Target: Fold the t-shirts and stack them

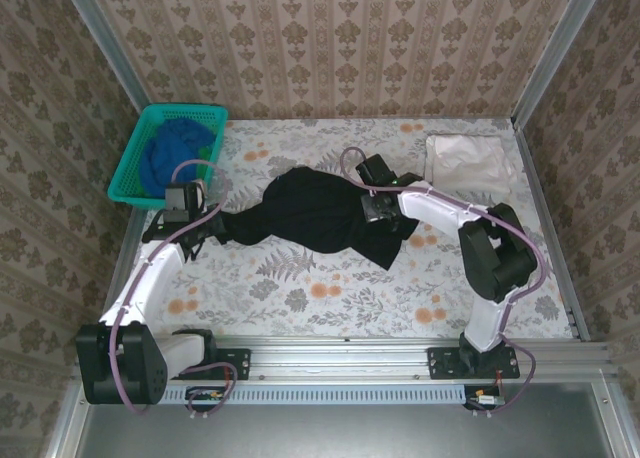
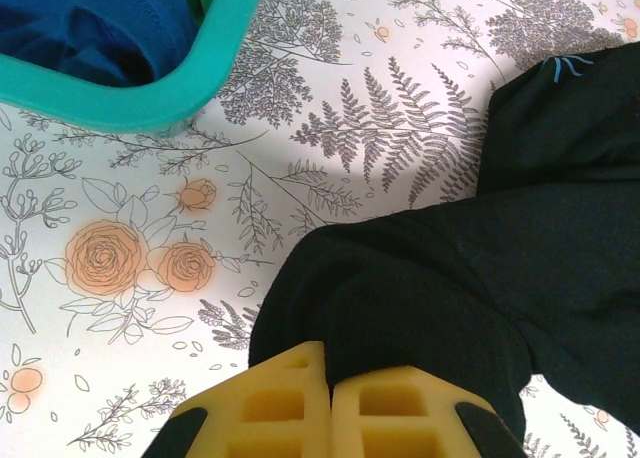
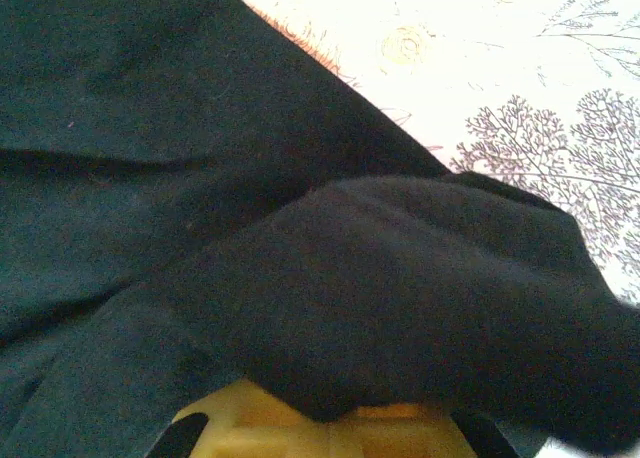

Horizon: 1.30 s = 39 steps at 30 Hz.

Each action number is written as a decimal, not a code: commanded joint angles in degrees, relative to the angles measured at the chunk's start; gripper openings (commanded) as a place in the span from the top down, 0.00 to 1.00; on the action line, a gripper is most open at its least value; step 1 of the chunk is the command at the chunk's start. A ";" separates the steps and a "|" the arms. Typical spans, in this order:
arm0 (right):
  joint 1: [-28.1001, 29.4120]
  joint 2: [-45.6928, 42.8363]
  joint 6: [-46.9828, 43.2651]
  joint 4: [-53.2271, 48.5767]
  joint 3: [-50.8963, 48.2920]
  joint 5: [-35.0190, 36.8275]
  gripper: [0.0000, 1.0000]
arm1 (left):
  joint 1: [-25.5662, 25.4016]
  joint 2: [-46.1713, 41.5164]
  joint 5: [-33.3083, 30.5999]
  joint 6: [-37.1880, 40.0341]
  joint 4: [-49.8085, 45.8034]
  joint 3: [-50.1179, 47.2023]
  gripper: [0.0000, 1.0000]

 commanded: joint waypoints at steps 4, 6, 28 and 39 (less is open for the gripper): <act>1.99 -21.11 1.63 -11.22 -3.74 -4.19 1.00 | 0.85 -11.10 6.01 -4.63 -3.24 6.44 1.00; 1.88 -29.88 2.39 -13.33 -3.06 -6.34 1.00 | 0.46 -13.97 5.07 -5.37 -5.94 11.76 1.00; -18.25 14.48 6.91 -29.13 95.12 -7.04 1.00 | 2.22 42.56 15.83 5.77 -13.53 114.60 1.00; -20.33 -31.65 6.65 -2.88 20.99 -8.60 1.00 | 3.14 -6.43 13.27 4.31 18.54 44.16 1.00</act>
